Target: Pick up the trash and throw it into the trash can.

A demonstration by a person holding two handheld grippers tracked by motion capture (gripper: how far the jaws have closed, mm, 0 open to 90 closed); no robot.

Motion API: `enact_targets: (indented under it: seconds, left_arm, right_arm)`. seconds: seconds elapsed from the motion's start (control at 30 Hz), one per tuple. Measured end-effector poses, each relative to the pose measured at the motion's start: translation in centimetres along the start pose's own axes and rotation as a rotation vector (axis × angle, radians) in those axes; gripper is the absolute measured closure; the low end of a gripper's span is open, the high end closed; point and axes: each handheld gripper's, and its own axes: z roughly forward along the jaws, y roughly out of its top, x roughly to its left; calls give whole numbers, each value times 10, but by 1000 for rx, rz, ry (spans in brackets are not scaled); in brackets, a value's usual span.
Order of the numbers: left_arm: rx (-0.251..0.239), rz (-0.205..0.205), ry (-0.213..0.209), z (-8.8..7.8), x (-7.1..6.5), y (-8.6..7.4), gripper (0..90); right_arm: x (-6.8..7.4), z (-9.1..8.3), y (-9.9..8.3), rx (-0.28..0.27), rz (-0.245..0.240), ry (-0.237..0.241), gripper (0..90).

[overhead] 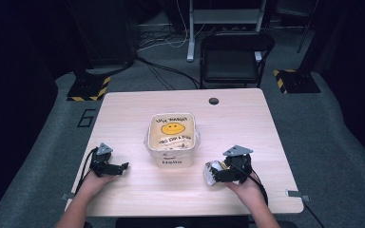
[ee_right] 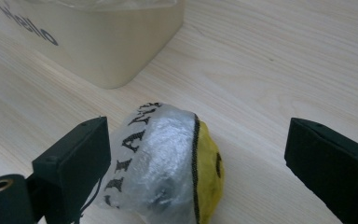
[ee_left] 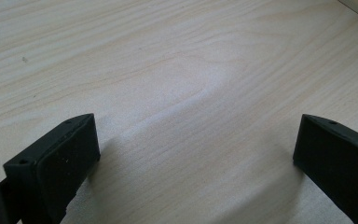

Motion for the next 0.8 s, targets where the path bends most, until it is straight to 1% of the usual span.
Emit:
enact_targets:
  seconds: [0.1, 0.13, 0.17, 0.23, 0.27, 0.33, 0.43, 0.5, 0.6, 0.63, 0.7, 0.77, 0.8]
  left_arm:
    - [0, 0, 0, 0, 0, 0, 0]
    - [0, 0, 0, 0, 0, 0, 0]
    - [0, 0, 0, 0, 0, 0, 0]
    - [0, 0, 0, 0, 0, 0, 0]
    - [1, -2, -1, 0, 0, 0, 0]
    - [0, 0, 0, 0, 0, 0, 0]
    - [0, 0, 0, 0, 0, 0, 0]
    - [0, -1, 0, 0, 0, 0, 0]
    - [0, -1, 0, 0, 0, 0, 0]
    - [1, -2, -1, 0, 0, 0, 0]
    - [1, -2, -1, 0, 0, 0, 0]
    - [1, 1, 0, 0, 0, 0, 0]
    - [0, -1, -1, 0, 0, 0, 0]
  right_arm:
    - [5, 4, 0, 7, 4, 3, 64]
    - [5, 4, 0, 7, 4, 3, 64]
    - [6, 7, 0, 9, 1, 6, 66]
    - [7, 9, -1, 14, 8, 13, 70]
    - [8, 12, -3, 18, 17, 25, 88]
    - [8, 14, -4, 19, 10, 38, 106]
    - [9, 14, -5, 20, 16, 40, 110]
    - [10, 16, -6, 19, 6, 45, 113]
    - [12, 18, -9, 40, 8, 47, 112]
    - [12, 19, -9, 45, -2, 46, 112]
    - [14, 22, -11, 56, -2, 41, 112]
    - [14, 23, -11, 56, -7, 40, 112]
    - [14, 25, -12, 61, -6, 42, 134]
